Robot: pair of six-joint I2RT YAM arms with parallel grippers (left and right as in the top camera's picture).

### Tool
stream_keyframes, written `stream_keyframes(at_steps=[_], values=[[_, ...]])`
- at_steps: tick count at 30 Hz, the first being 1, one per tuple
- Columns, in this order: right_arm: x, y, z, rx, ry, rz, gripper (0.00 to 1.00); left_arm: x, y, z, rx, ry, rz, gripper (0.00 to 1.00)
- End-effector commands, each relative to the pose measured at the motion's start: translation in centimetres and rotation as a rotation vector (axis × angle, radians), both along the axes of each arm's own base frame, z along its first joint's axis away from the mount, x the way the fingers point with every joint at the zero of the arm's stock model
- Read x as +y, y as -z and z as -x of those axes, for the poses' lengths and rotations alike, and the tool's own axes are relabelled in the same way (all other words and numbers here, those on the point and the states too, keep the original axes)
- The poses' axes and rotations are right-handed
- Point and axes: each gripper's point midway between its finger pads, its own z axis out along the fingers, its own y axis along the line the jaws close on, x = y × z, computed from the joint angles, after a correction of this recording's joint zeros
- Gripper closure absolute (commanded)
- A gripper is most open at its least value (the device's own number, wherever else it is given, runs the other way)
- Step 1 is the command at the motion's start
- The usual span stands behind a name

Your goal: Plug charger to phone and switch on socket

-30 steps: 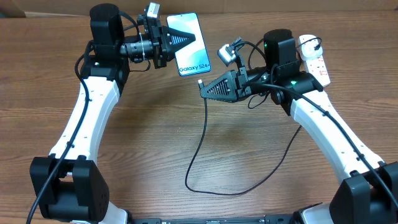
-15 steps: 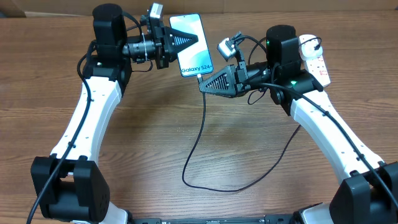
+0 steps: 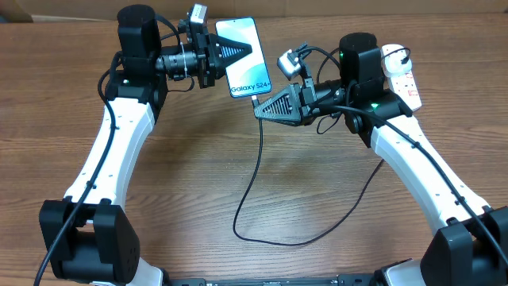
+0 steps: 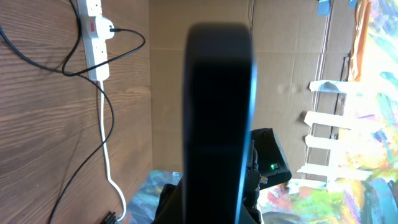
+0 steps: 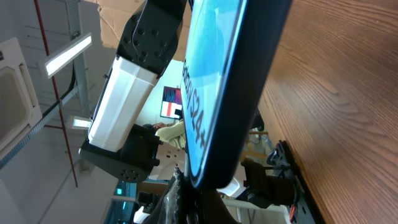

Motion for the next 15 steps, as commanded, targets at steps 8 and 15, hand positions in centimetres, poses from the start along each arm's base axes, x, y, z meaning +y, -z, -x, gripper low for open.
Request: stream_keyframes(at_steps=[8, 15], values=[[0.10, -0.14, -0.30, -0.014, 0.015, 0.004, 0.96, -0.44, -1.61, 0.78, -0.034, 0.028, 0.013, 0.96], [0.10, -0.17, -0.31, -0.017, 0.015, 0.003, 0.96, -0.53, -1.61, 0.82, -0.036, 0.030, 0.013, 0.96]])
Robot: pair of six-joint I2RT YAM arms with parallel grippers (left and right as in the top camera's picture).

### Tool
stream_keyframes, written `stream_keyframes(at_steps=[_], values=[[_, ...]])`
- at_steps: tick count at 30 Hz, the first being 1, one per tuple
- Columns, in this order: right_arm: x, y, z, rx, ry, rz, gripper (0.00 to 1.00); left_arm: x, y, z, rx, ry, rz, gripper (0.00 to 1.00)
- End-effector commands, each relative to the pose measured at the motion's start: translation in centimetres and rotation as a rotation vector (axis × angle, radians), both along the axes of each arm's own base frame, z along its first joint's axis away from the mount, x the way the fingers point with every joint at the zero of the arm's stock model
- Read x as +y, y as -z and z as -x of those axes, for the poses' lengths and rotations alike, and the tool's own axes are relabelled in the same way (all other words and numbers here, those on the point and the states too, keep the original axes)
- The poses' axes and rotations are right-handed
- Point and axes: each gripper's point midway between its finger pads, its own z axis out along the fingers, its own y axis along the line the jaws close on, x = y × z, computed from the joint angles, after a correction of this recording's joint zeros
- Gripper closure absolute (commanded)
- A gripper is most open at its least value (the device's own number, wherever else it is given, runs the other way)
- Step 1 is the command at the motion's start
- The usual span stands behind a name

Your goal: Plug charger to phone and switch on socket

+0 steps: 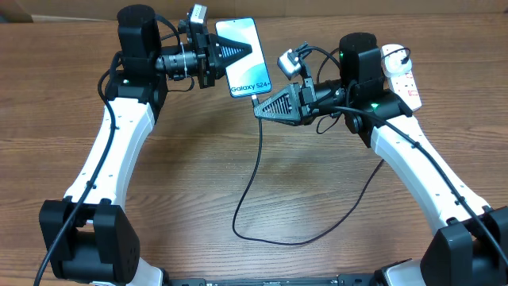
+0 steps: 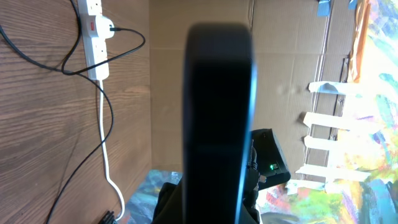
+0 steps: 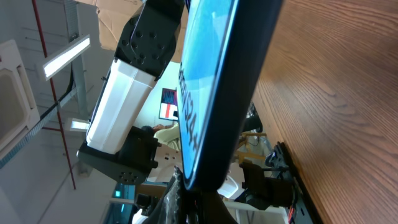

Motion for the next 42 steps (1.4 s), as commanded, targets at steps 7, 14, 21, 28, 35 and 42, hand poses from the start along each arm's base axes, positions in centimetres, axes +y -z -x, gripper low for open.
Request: stream_keyframes(at_steps=[7, 14, 21, 28, 35, 42], values=[[0.07, -0.25, -0.13, -0.015, 0.005, -0.002, 0.96, -1.13, -1.61, 1.13, -0.059, 0.047, 0.008, 0.96], [0.07, -0.26, -0.13, -0.015, 0.004, -0.002, 0.96, -1.14, -1.59, 1.10, -0.058, 0.044, 0.007, 0.96], [0.06, -0.26, -0.14, -0.016, 0.005, -0.002, 0.96, -1.11, -1.59, 1.09, -0.058, 0.044, 0.007, 0.96], [-0.30, -0.30, -0.46, -0.019, 0.016, -0.003, 0.96, -1.12, -1.61, 1.14, -0.058, 0.047, 0.008, 0.96], [-0.37, -0.73, -0.05, -0.032, -0.014, -0.023, 0.96, -1.13, -1.61, 1.16, -0.058, 0.048, 0.009, 0.96], [-0.61, -0.57, -0.35, -0.027, -0.005, -0.021, 0.96, -1.14, -1.62, 1.21, -0.057, 0.051, 0.010, 0.95]])
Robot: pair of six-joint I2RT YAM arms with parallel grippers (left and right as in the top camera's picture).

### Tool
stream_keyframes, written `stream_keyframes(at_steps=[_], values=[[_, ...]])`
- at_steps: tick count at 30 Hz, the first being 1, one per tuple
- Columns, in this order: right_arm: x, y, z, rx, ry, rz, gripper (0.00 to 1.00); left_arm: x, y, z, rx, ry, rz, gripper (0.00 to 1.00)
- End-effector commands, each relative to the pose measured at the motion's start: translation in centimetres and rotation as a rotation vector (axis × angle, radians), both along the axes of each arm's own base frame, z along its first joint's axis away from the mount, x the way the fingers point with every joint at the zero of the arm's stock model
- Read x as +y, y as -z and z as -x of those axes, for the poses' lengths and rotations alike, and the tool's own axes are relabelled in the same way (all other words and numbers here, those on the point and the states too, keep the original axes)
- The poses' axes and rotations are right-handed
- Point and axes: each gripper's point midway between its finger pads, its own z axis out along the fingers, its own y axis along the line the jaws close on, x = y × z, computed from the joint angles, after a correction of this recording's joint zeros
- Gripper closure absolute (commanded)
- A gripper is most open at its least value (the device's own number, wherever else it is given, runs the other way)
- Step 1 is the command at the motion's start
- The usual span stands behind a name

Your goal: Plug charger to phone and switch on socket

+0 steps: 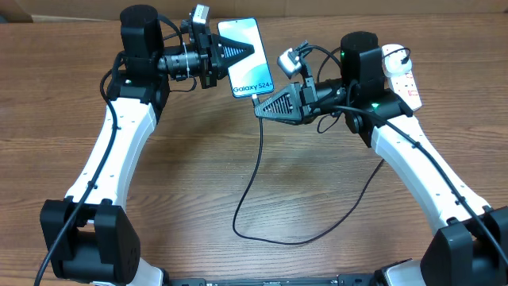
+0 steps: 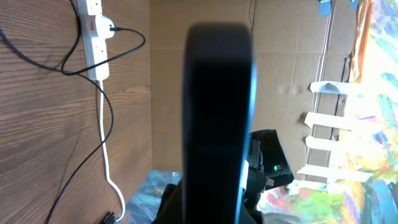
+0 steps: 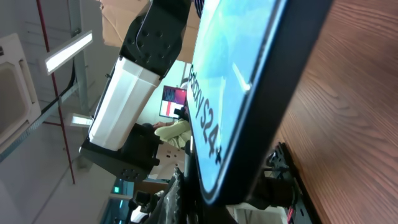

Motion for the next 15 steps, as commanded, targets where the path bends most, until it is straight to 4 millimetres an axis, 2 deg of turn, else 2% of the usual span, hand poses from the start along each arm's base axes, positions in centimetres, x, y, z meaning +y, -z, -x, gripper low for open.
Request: stream_keyframes(at_steps=[1, 15], values=[[-0.42, -0.19, -0.38, -0.006, 0.005, -0.006, 0.96, -0.65, -1.67, 1.15, -0.054, 0.051, 0.014, 0.96], [-0.32, 0.35, -0.57, 0.018, 0.004, 0.001, 0.96, -0.65, -1.68, 1.16, -0.037, 0.050, 0.018, 0.96]])
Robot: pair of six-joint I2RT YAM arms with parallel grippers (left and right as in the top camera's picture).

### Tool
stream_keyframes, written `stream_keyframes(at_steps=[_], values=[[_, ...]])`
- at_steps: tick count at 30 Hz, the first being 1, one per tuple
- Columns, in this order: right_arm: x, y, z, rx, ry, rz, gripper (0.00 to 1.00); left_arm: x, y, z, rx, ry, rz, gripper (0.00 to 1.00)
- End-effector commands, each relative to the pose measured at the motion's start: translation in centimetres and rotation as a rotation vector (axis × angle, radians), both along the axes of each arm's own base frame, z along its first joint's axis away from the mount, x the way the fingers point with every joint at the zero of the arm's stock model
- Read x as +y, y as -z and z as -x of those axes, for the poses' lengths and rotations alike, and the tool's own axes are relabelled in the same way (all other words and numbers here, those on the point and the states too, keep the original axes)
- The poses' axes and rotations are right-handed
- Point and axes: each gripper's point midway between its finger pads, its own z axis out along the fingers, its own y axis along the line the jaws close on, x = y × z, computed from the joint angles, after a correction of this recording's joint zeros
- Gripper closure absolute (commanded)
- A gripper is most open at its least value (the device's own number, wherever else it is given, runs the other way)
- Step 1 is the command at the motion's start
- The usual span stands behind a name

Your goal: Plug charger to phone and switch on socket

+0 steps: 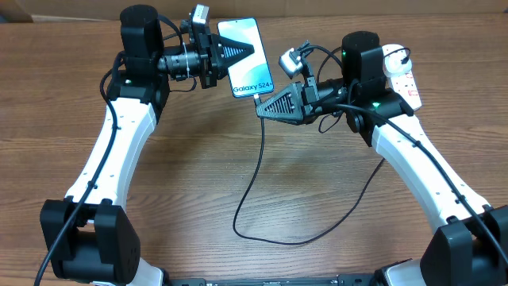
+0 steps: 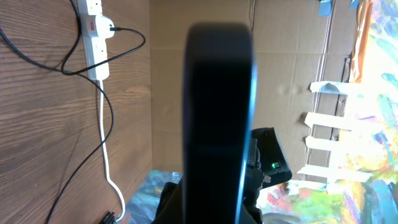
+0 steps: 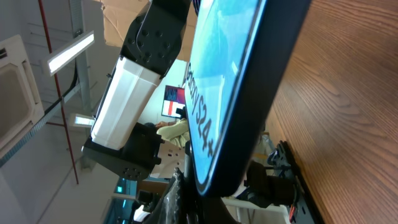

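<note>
The phone (image 1: 246,56), screen lit, is held above the table's far side with my left gripper (image 1: 243,52) shut on its long edges. In the left wrist view the phone (image 2: 217,112) shows edge-on and dark. My right gripper (image 1: 259,107) is shut on the charger plug (image 1: 255,98), which meets the phone's lower end. Whether the plug is seated cannot be told. In the right wrist view the phone (image 3: 233,87) fills the middle, and the plug is hidden beneath it. The white socket strip (image 1: 402,73) lies at the far right.
The black charger cable (image 1: 258,183) drops from the plug, loops near the table's front and runs back up to the socket strip (image 2: 95,37), whose red switch shows. Cardboard walls stand beyond the far edge.
In the right wrist view the phone's screen stands a little steeper and narrower. My right gripper has shifted very slightly to the right. Both grips are unchanged.
At every earlier moment my left gripper held the phone aloft and my right gripper held the plug at its lower end. The phone's angle in the right wrist view varied a little from moment to moment; the cable and socket strip stayed put.
</note>
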Motion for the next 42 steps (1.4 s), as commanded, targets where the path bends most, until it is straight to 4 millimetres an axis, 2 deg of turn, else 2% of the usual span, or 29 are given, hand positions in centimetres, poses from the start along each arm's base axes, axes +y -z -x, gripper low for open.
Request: stream_keyframes(at_steps=[1, 29, 42], values=[[-0.12, 0.22, -0.53, 0.005, 0.009, 0.002, 0.96, -0.65, -1.68, 1.17, -0.038, 0.050, 0.017, 0.96], [-0.06, 0.39, -0.82, 0.012, 0.027, 0.012, 0.96, -0.81, -1.73, 1.41, -0.022, 0.062, 0.024, 0.96], [0.58, 0.54, -0.74, 0.015, 0.033, 0.024, 0.96, -0.84, -1.79, 1.54, -0.022, 0.070, 0.027, 0.96]])
